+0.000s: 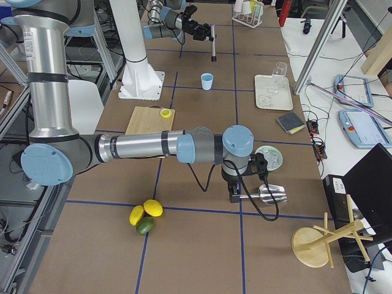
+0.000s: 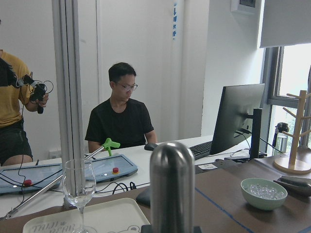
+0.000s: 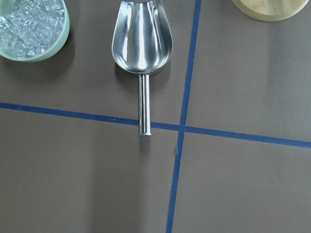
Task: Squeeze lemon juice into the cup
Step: 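Lift the metal rod out of the cup and move it back with the left gripper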
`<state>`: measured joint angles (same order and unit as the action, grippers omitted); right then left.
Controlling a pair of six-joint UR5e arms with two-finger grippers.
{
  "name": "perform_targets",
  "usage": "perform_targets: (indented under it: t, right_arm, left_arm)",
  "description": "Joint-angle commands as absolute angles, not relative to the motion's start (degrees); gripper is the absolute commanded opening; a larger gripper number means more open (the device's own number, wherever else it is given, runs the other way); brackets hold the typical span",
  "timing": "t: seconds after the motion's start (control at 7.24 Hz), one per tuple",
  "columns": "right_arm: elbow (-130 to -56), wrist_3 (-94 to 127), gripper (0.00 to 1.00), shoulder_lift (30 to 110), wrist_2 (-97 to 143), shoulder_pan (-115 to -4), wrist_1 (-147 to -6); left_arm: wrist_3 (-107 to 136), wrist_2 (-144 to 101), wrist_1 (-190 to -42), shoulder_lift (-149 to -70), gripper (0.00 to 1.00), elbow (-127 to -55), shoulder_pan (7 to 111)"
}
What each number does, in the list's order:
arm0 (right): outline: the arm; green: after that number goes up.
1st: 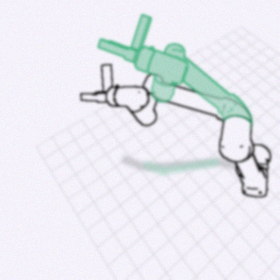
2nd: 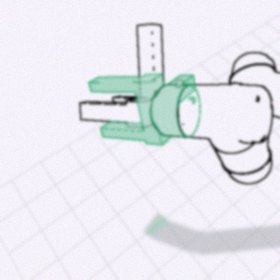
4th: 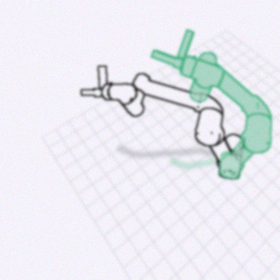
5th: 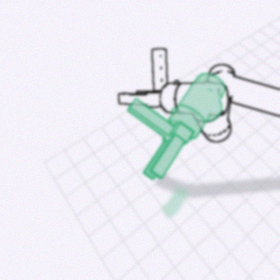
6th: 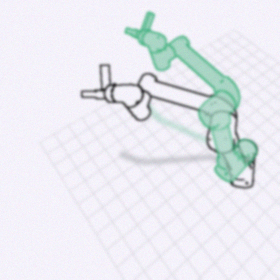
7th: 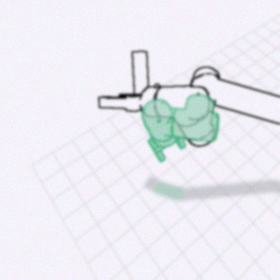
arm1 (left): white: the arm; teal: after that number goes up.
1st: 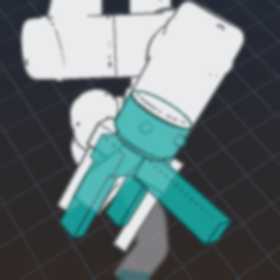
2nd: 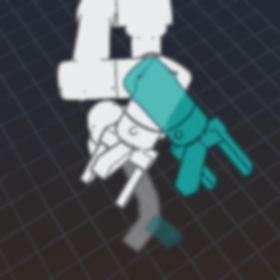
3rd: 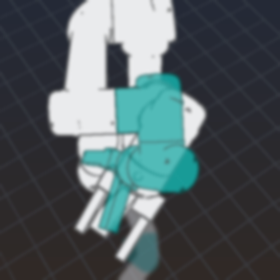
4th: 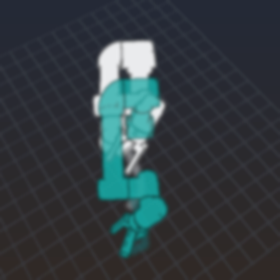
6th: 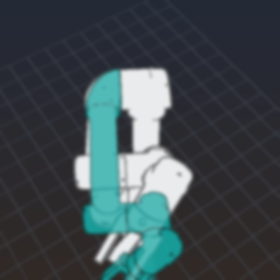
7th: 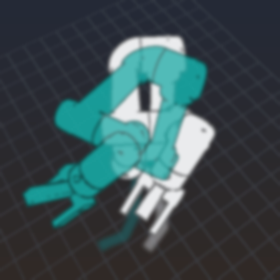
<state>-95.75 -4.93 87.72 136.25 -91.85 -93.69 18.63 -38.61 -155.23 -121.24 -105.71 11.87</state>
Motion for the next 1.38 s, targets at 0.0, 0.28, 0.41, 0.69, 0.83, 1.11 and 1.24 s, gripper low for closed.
perform_targets:
  t: [0.0,0.28,0.41,0.69,0.83,1.11,1.24]
  right_arm:
    - [-95.80,-4.92,1.00,87.71,136.32,-91.85,-93.69]
    - [-95.98,-4.92,1.00,87.71,136.32,-91.85,-93.69]
    - [-95.89,-4.92,1.00,87.71,136.32,-91.85,-93.69]
    - [-95.80,-4.92,1.00,87.71,136.32,-91.85,-93.69]
    - [-95.80,-4.92,1.00,87.71,136.32,-91.85,-93.69]
    - [-95.80,-4.92,1.00,87.71,136.32,-91.85,-93.69]
    - [-95.80,-4.92,1.00,87.71,136.32,-91.85,-93.69]
  left_arm:
    - [18.19,-43.31,-154.26,-120.15,0.00,-106.08,16.77]
    - [18.37,-51.02,-153.99,-119.97,0.00,-106.08,20.98]
    - [18.37,-53.76,-151.03,-119.36,0.00,-106.61,22.48]
    - [18.37,-62.10,-145.74,-118.57,0.00,-108.10,26.35]
    - [18.72,-65.53,-144.16,-115.95,0.00,-109.85,27.50]
    - [21.60,-76.84,-141.96,-112.60,0.00,-111.87,33.10]
    - [21.79,-84.65,-131.85,-112.59,0.00,-116.67,36.88]
